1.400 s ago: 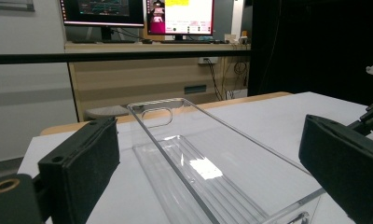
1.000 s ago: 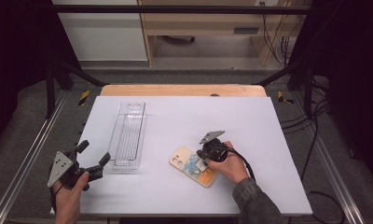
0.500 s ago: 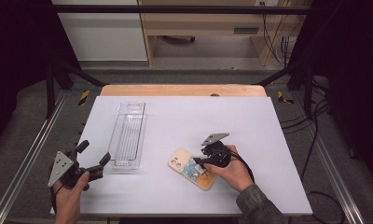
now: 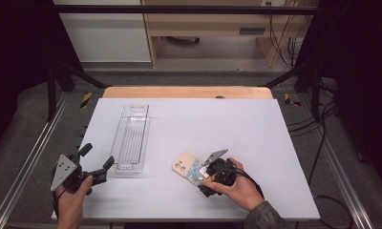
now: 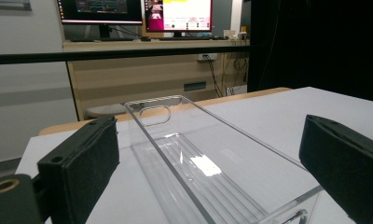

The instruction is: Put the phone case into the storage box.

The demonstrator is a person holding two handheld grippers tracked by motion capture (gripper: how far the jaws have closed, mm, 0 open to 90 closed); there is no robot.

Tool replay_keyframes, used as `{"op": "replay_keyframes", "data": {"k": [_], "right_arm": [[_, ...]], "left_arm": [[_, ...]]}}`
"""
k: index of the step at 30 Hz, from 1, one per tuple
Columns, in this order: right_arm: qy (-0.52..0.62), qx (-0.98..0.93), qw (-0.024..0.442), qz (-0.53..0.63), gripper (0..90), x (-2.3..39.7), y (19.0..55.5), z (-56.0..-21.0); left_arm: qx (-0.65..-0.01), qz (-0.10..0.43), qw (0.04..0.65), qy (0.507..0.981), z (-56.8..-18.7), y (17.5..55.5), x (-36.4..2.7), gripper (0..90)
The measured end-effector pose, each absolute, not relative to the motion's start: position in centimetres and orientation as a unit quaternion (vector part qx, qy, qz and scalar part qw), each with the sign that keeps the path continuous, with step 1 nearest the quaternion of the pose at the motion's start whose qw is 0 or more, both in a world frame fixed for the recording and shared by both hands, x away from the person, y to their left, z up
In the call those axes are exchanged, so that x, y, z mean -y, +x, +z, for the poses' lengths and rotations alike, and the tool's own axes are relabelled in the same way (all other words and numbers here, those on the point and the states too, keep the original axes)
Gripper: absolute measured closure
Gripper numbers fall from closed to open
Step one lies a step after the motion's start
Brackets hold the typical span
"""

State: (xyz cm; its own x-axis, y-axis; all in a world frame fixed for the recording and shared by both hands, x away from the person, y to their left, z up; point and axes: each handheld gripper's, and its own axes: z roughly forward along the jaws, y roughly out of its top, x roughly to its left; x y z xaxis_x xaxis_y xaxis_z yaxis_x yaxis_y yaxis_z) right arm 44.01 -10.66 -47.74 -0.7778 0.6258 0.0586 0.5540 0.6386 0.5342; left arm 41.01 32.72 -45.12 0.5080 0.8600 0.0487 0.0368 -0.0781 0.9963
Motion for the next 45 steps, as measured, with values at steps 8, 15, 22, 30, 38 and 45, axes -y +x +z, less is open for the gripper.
{"op": "replay_keyframes", "data": {"k": [8,15,22,30,38,45], "right_arm": [[0.334,-0.905,0.071,0.256,7.1,10.8,43.9,-48.2],[0.334,-0.906,0.065,0.252,7.3,10.5,43.9,-48.6],[0.335,-0.904,0.073,0.256,6.7,10.5,43.8,-48.8],[0.329,-0.901,0.082,0.271,10.7,10.8,43.4,-48.8],[0.332,-0.891,0.092,0.297,12.0,11.3,43.0,-49.1],[0.363,-0.859,0.097,0.348,12.2,12.8,44.0,-49.0]], "left_arm": [[-0.346,0.353,0.581,0.647,-45.2,41.1,-32.6,4.6],[-0.343,0.352,0.581,0.649,-45.2,41.0,-32.3,4.6],[-0.341,0.351,0.581,0.650,-45.1,41.0,-32.1,4.6],[-0.341,0.353,0.581,0.649,-45.0,41.0,-32.2,4.6],[-0.344,0.357,0.588,0.639,-44.6,40.7,-32.5,4.6],[-0.357,0.352,0.602,0.622,-44.4,40.5,-33.0,4.6]]}}
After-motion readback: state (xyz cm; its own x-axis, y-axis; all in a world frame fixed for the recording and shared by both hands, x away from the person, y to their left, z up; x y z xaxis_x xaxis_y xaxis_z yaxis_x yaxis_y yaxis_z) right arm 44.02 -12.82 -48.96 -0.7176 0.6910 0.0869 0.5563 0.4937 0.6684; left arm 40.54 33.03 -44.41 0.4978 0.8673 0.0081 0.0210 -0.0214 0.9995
